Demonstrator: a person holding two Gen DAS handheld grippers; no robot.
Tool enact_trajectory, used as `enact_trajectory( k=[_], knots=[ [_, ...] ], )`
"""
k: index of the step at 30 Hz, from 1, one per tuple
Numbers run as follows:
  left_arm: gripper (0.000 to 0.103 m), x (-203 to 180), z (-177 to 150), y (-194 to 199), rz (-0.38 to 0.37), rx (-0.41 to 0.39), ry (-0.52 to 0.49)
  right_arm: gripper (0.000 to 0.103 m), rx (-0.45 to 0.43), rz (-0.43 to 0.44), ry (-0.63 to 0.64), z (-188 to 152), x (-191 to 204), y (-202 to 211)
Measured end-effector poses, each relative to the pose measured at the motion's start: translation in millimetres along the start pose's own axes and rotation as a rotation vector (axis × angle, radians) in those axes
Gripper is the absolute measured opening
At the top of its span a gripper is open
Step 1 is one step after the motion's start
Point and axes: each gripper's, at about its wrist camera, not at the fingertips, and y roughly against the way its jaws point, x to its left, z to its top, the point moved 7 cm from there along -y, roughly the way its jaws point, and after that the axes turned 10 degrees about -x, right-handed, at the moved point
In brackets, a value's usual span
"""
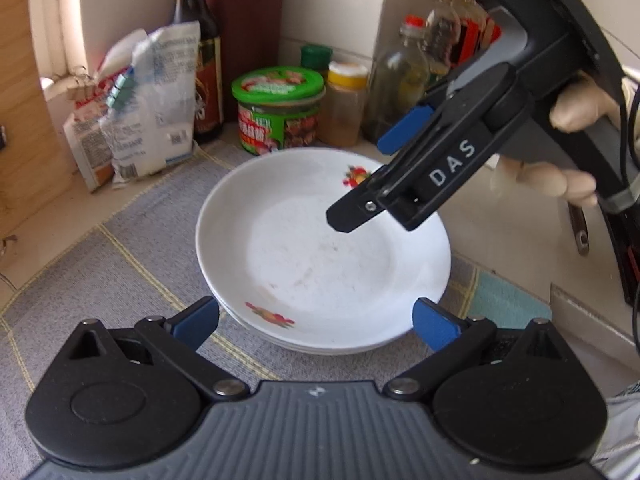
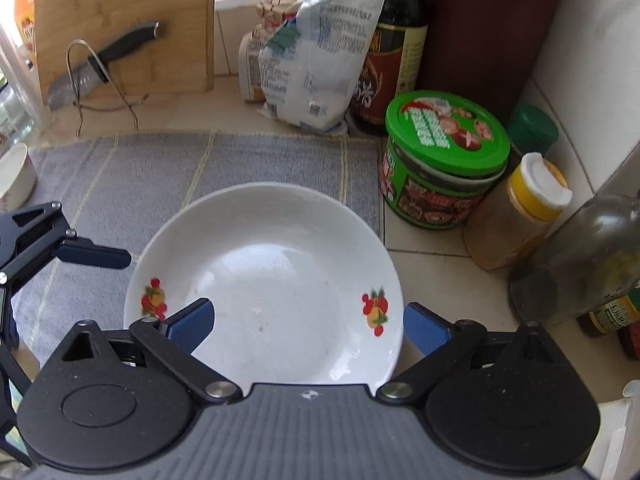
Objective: Organize plates and bowls
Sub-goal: 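Open the right tool and release the plate on the stack, then withdraw the right tool from the stack toward the white bowls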
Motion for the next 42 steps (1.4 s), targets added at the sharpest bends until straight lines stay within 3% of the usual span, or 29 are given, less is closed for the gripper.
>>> enact_trajectory(
  k=[11, 18, 21, 26, 32, 39, 42],
  knots=[
    [0.102, 11.3, 16.8, 46.9, 0.246, -0.204, 0.018, 0.103, -0.163, -0.087, -0.075, 14.1, 3.4, 23.0],
    [0.102, 6.0, 9.8, 80.4, 0.451, -0.242, 0.053, 0.103, -0.201, -0.070, -0.092, 14.2, 19.6, 33.0],
    [0.102, 1.9, 2.4, 95.3, 0.490, -0.246, 0.115, 0.103, -0.233, -0.053, -0.058, 14.0, 31.7, 35.5],
    [0.102, -0.9, -16.1, 121.8, 0.573, -0.239, 0.217, 0.103, -0.267, 0.050, -0.002, 10.4, 58.1, 33.9],
    [0.102, 5.9, -47.3, 166.3, 0.695, -0.283, 0.296, 0.103, -0.268, 0.173, 0.097, 4.6, 105.6, 34.5],
    [0.102, 31.4, -99.6, 224.3, 0.757, -0.278, 0.351, 0.103, -0.260, 0.269, 0.159, -1.8, 181.6, 40.1],
    [0.102, 42.1, -125.5, 254.2, 0.747, -0.285, 0.377, 0.103, -0.240, 0.318, 0.173, -3.0, 220.2, 39.4]
  ],
)
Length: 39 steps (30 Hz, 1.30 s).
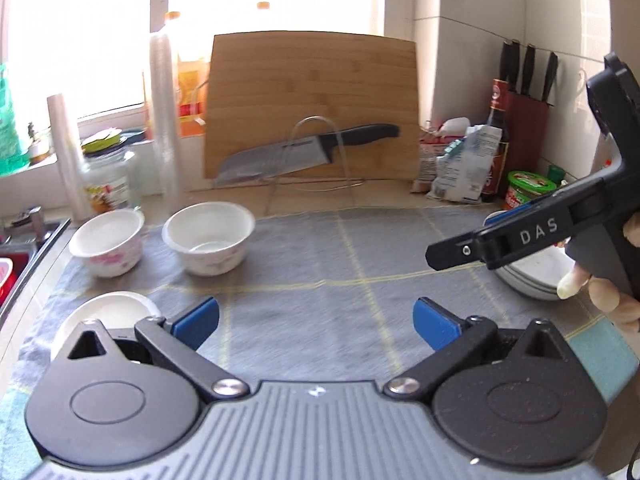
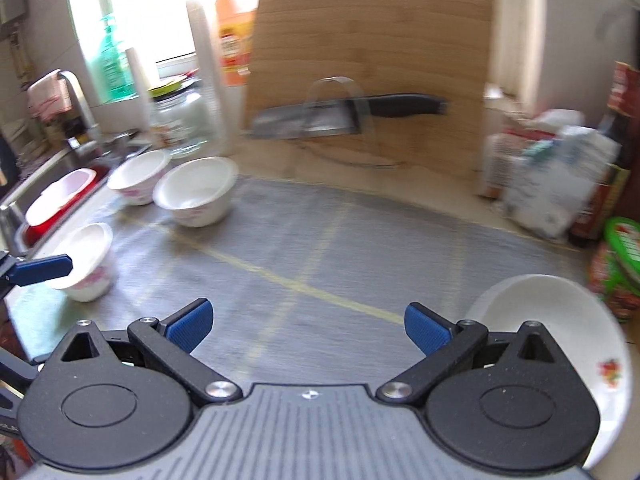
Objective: Organize plates and bowls
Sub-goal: 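Withdraw the right tool from the stack toward the white bowls, then grip the rim of a plain white bowl with the right tool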
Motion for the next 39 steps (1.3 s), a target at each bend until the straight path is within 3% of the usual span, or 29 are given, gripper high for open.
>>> enact_trajectory(
  k=[3, 9, 12, 17, 23, 30, 39],
  knots=[
    [0.102, 37.4, -11.7, 12.0, -0.019, 0.026, 0.056, 0.103, 0.009, 0.024, 0.016, 4.2, 36.5, -16.8],
    [0.102, 100.8, -35.9, 32.1, 0.052, 0.065, 0.038, 0.103, 0.033, 0.079, 0.058, 13.2, 108.1, -54.7],
    [0.102, 122.8, -46.7, 34.5, 0.085, 0.057, 0.003, 0.103, 0.049, 0.112, 0.079, 16.1, 139.9, -71.1],
    [0.102, 150.2, -58.2, 27.7, 0.068, 0.050, 0.053, 0.103, 0.079, 0.178, 0.116, 18.5, 180.0, -88.7],
    [0.102, 164.5, -64.8, 16.4, 0.097, 0.063, 0.063, 0.103, 0.116, 0.217, 0.169, 17.0, 202.1, -101.1],
    [0.102, 165.2, -67.7, 4.2, 0.065, 0.076, 0.010, 0.103, 0.144, 0.253, 0.178, 18.4, 215.3, -116.5],
    [0.098, 166.3, -68.2, -7.1, 0.024, 0.079, 0.018, 0.103, 0.166, 0.327, 0.215, 15.3, 233.2, -131.8]
  ],
)
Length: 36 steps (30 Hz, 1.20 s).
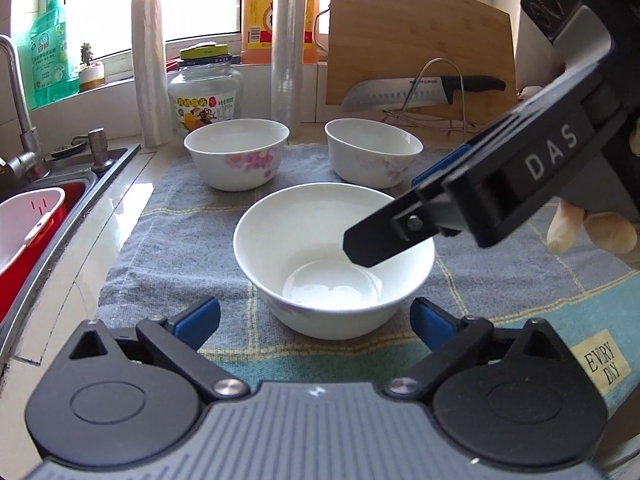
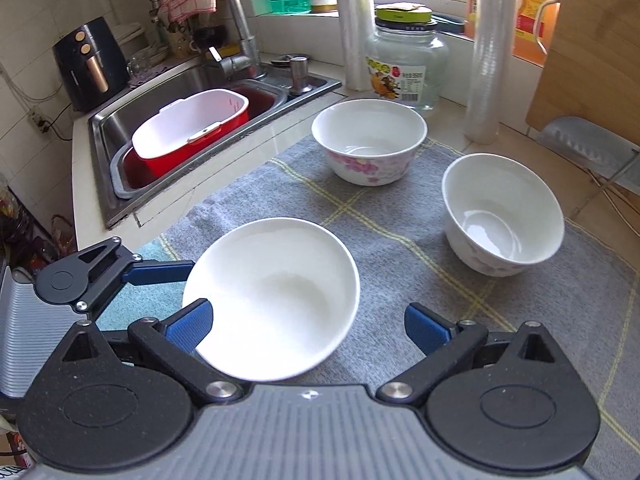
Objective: Organize plates and bowls
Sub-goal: 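Grip the rim of a plain white bowl with the right tool, then carry the white bowl with the right tool toward the plate stack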
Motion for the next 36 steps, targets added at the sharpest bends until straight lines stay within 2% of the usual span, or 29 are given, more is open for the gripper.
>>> enact_trajectory(
  k=[2, 5, 13, 25, 31, 36],
  knots=[
    [0.092, -1.0, 0.5, -0.1, -0.015, -0.002, -0.001, 0.102, 0.003, 0.013, 0.002, 1.3, 2.0, -3.9],
    [0.090, -1.7, 2.4, 0.0, -0.035, -0.009, 0.000, 0.102, 0.009, 0.041, 0.003, 3.1, 4.8, -8.5],
    [0.084, -3.1, 4.7, -1.0, -0.073, -0.016, -0.014, 0.087, 0.028, 0.063, 0.021, 5.3, 7.1, -18.3],
    [0.084, -2.0, 7.0, -2.7, -0.080, -0.016, -0.017, 0.084, 0.044, 0.079, 0.022, 10.5, 3.8, -29.9],
    [0.084, -2.6, 7.8, -2.7, -0.079, -0.011, -0.024, 0.077, 0.050, 0.071, 0.006, 11.6, -0.1, -28.9],
    [0.084, -2.4, 8.6, -4.3, -0.081, 0.002, -0.037, 0.077, 0.056, 0.061, -0.002, 11.4, -0.9, -28.8]
  ],
)
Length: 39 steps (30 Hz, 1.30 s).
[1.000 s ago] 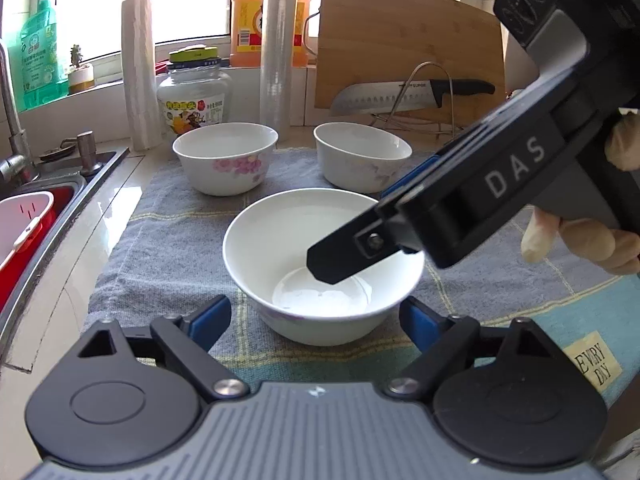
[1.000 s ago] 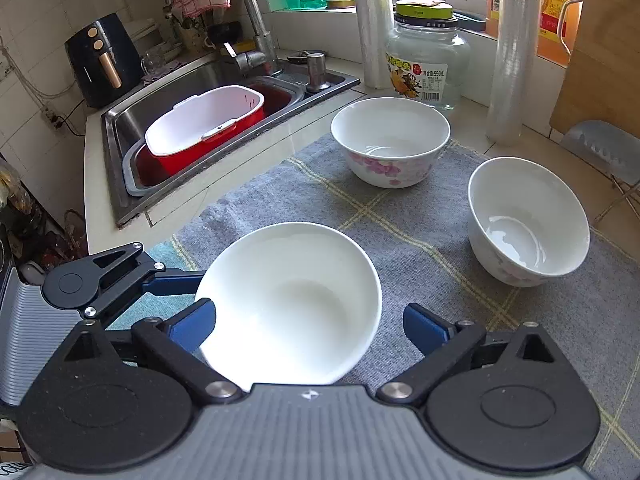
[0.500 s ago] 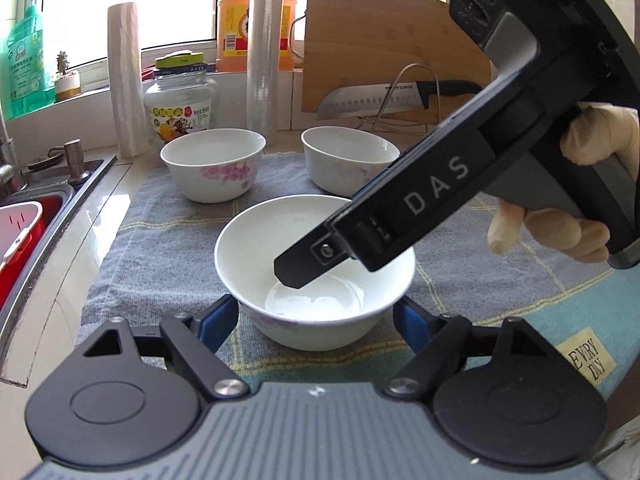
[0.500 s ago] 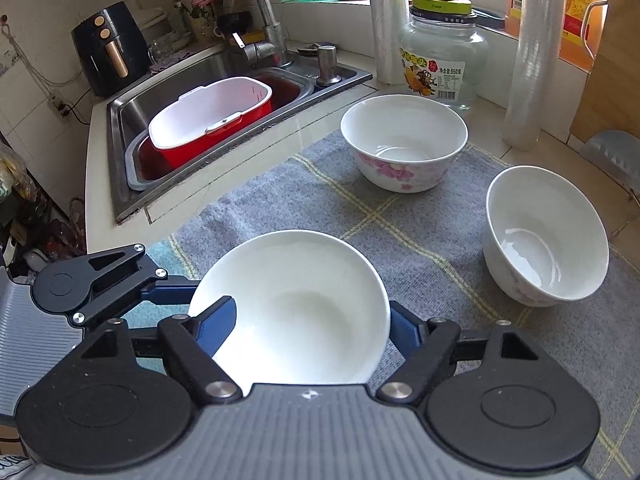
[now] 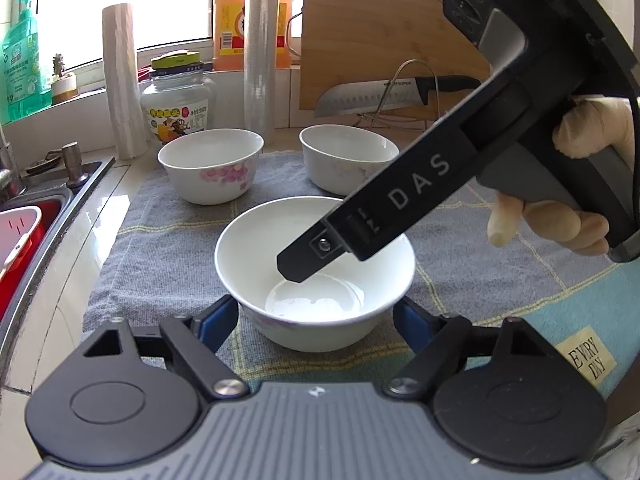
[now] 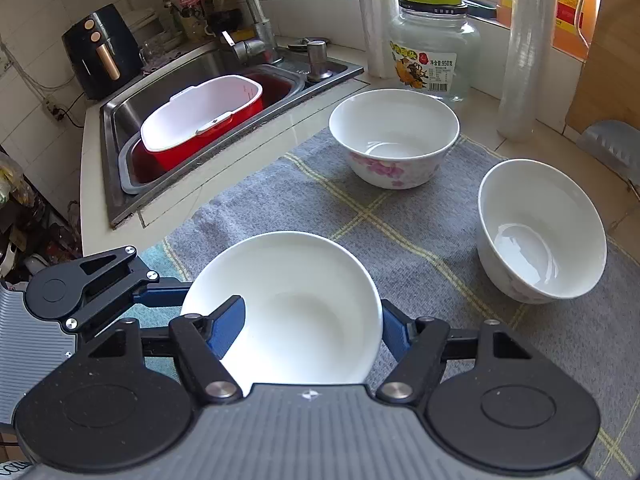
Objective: Organize plates and bowls
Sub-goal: 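Carry the white bowl with the right tool toward the plate stack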
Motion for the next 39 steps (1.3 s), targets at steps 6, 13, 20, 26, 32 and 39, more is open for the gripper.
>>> enact_trajectory(
  k=[6, 13, 20, 26, 32, 39],
  knots=[
    [0.084, -3.2, 1.5, 1.3, -0.002, 0.018, -0.009, 0.077, -0.008, 0.007, -0.010, 0.0, 1.4, 6.4],
    [0.084, -13.5, 9.4, 4.2, -0.025, 0.024, -0.033, 0.077, -0.028, 0.005, -0.048, -2.9, -2.8, 23.4],
    [0.084, -33.5, 15.7, 1.7, -0.074, 0.035, -0.057, 0.077, -0.047, -0.018, -0.082, -14.1, -13.5, 46.0],
    [0.084, -58.9, 22.0, -3.9, -0.123, 0.029, -0.075, 0.077, -0.075, -0.054, -0.128, -25.0, -29.9, 71.1],
    [0.084, -84.2, 25.8, -10.0, -0.178, 0.031, -0.096, 0.077, -0.094, -0.101, -0.163, -38.9, -45.5, 95.5],
    [0.084, -110.6, 27.7, -18.3, -0.234, 0.036, -0.127, 0.077, -0.111, -0.148, -0.204, -54.2, -61.9, 117.6]
  ],
)
